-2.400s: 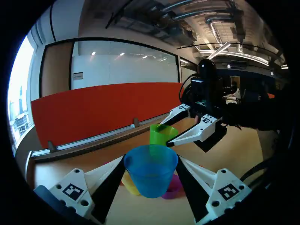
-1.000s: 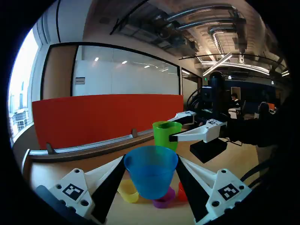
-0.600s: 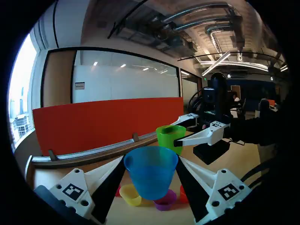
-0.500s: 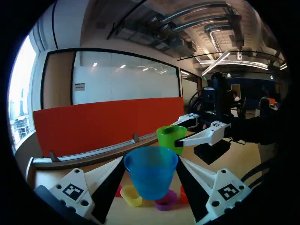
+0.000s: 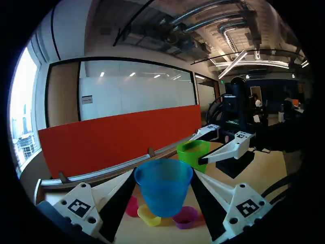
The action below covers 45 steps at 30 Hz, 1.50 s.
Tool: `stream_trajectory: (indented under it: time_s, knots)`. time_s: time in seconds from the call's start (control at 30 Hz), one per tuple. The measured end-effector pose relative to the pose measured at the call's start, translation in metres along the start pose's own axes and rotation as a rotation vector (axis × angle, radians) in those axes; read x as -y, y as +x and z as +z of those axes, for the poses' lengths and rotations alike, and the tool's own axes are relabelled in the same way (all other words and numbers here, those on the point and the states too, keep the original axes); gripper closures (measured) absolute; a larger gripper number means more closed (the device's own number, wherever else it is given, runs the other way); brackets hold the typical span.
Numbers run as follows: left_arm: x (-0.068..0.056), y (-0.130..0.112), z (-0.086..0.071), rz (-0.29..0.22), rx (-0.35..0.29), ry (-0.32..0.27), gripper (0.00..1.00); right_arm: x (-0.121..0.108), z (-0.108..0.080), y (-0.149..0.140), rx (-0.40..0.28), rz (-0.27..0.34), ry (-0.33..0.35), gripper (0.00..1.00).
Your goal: Pour water
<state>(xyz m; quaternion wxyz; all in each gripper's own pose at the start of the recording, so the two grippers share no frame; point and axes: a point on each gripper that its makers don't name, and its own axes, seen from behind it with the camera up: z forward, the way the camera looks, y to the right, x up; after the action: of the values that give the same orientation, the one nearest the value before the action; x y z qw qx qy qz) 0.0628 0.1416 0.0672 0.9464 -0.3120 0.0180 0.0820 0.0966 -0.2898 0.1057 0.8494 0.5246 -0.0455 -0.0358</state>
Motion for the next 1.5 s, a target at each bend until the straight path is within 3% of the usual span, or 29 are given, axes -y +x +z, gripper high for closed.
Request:
stream_trajectory:
  time_s: [0.87, 1.5]
  knots:
    - [0.002, 0.011, 0.001, 0.15, 0.022, 0.019, 0.11, 0.024, -0.006, -0.022, 0.047, 0.017, 0.083, 0.08]
    - [0.002, 0.029, 0.005, 0.202, 0.008, 0.024, 0.11, 0.044, -0.005, -0.035, 0.067, 0.024, 0.151, 0.08]
